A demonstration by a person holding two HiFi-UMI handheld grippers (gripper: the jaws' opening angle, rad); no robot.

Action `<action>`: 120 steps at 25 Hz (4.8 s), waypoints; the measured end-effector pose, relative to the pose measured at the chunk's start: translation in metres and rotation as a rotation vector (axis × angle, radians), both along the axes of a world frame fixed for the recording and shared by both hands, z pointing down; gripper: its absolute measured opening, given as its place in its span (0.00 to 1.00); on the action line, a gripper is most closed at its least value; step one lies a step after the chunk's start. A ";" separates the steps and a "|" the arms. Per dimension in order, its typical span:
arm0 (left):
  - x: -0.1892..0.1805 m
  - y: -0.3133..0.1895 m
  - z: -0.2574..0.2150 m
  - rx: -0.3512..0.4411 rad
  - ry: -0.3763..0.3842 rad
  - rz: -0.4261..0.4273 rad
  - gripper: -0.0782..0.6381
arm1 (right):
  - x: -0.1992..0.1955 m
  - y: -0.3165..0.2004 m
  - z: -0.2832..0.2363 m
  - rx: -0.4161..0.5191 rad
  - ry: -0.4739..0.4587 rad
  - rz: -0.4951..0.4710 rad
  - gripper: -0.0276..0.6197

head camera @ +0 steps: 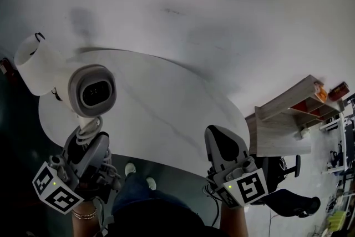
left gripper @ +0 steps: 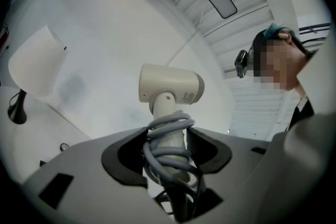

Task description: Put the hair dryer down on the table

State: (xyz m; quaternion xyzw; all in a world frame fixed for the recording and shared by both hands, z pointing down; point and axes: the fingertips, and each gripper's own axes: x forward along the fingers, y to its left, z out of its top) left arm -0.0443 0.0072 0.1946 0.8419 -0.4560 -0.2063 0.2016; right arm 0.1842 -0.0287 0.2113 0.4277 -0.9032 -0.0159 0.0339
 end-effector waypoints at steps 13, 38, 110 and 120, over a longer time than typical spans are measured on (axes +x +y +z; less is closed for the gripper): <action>-0.014 -0.042 -0.008 -0.004 -0.014 0.102 0.45 | -0.015 -0.027 -0.011 0.029 0.008 0.088 0.07; -0.051 -0.103 -0.008 -0.013 -0.001 0.215 0.45 | -0.059 -0.066 -0.016 0.023 0.020 0.186 0.07; -0.053 -0.170 0.045 -0.138 -0.005 0.031 0.45 | -0.075 -0.171 0.014 -0.083 -0.005 -0.017 0.07; -0.069 -0.171 0.073 -0.205 -0.005 0.000 0.45 | -0.101 -0.179 0.035 -0.140 0.009 -0.075 0.07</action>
